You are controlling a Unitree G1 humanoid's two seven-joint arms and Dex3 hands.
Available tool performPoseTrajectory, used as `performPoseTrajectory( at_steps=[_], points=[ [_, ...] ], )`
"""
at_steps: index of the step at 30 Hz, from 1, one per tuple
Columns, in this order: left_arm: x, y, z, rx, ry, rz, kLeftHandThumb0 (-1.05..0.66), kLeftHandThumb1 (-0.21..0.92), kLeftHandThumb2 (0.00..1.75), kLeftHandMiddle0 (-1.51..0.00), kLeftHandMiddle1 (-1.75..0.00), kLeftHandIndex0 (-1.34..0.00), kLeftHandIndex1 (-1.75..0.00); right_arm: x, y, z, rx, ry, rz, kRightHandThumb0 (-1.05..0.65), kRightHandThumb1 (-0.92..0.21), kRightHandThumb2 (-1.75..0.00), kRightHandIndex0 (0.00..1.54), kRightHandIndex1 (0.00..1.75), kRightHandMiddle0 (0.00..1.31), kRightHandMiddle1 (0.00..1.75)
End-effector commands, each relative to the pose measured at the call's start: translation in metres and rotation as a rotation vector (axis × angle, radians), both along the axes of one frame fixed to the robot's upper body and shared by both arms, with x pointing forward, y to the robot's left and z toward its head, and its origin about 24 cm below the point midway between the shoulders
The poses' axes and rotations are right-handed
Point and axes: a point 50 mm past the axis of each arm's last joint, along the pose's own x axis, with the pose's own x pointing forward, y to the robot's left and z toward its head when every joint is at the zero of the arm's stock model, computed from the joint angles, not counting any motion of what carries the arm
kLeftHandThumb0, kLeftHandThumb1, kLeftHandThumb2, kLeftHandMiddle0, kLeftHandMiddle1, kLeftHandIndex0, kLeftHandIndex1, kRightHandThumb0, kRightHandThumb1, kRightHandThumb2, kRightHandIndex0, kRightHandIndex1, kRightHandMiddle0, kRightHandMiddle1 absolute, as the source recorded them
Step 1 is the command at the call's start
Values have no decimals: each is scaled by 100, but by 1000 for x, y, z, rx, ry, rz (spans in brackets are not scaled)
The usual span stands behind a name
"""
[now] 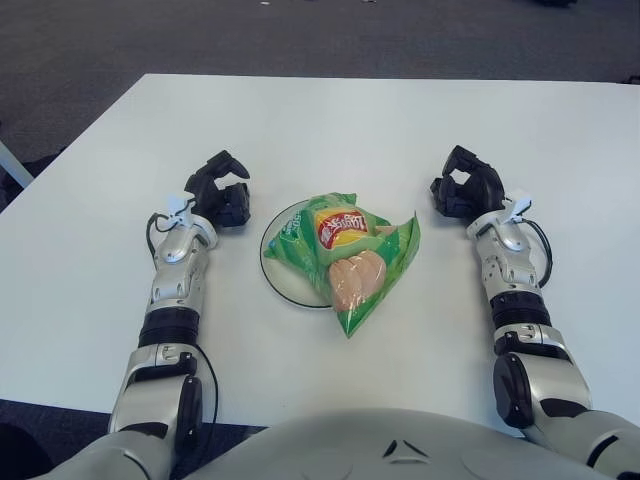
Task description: Put the snack into the plate.
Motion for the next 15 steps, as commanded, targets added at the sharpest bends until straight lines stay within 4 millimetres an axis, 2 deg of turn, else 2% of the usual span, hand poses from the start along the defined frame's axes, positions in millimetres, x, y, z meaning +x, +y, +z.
performPoseTrajectory(
  at_steps=[1,15],
  points=[
    [-18,-1,-36,-37,134,21,-49,30,134,-132,-175,-63,-175,-20,4,-39,59,122,-15,-53,-19,-147,133,175,72,175],
    [-18,-3,-33,-41,128,29,-48,32,131,-131,-175,-61,-175,-20,4,-38,59,85,-26,-54,-18,-149,133,175,73,175]
  ],
)
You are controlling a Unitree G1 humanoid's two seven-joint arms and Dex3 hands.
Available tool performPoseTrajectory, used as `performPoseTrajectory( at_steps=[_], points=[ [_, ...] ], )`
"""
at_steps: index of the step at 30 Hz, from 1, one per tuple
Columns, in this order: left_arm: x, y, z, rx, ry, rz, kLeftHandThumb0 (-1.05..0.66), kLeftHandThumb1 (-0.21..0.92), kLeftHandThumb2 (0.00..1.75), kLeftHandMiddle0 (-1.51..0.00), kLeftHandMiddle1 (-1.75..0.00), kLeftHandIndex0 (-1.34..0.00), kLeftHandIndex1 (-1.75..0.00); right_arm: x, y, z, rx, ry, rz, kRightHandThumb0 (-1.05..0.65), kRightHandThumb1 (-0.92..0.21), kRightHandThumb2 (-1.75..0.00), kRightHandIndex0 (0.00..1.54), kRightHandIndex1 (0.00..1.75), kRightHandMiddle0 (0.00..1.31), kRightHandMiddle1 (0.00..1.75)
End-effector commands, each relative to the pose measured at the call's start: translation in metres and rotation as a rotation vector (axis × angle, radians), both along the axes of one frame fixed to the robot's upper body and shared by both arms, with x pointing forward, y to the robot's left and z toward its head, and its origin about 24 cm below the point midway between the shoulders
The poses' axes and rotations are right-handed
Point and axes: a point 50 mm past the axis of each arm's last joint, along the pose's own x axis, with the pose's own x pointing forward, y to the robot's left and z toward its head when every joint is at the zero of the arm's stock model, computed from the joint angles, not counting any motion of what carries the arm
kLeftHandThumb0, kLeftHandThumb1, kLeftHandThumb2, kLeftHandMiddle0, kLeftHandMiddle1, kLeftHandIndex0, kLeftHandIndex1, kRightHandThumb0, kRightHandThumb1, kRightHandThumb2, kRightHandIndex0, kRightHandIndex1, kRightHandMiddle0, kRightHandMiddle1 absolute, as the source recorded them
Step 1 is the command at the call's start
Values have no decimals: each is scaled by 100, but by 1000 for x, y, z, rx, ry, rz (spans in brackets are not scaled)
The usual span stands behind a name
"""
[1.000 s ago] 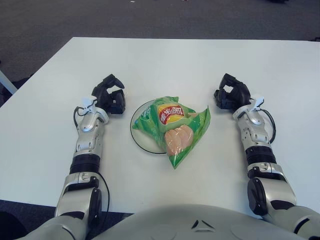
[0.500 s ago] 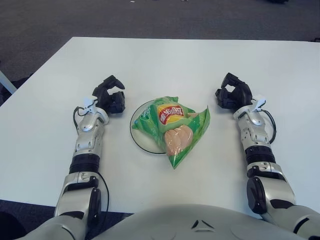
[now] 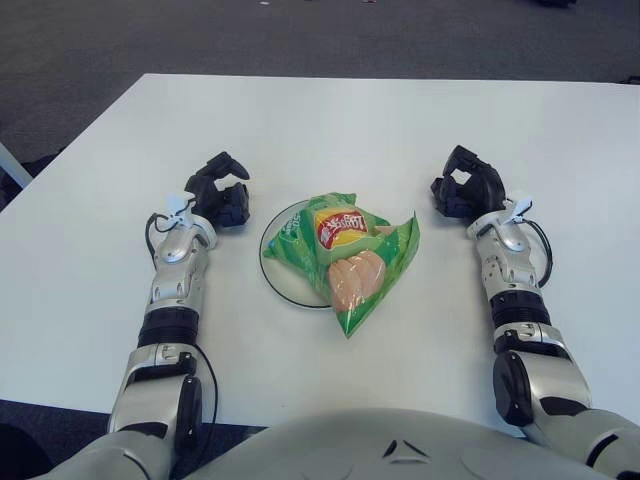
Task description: Put the snack into the plate.
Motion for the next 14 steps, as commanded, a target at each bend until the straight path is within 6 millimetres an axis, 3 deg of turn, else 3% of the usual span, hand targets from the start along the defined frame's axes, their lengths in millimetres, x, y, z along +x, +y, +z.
performPoseTrajectory(
  at_steps=[1,14],
  points=[
    [-18,-3,-34,-48,124,20,-48,32,131,-130,-175,-61,-175,-21,6,-39,59,116,-17,-54,-17,-149,133,175,73,175],
    [-17,-5,-31,-26,115,14,-48,32,131,-130,-175,-61,-175,-20,7,-40,60,124,-31,-54,-17,-150,134,175,74,175]
  ],
)
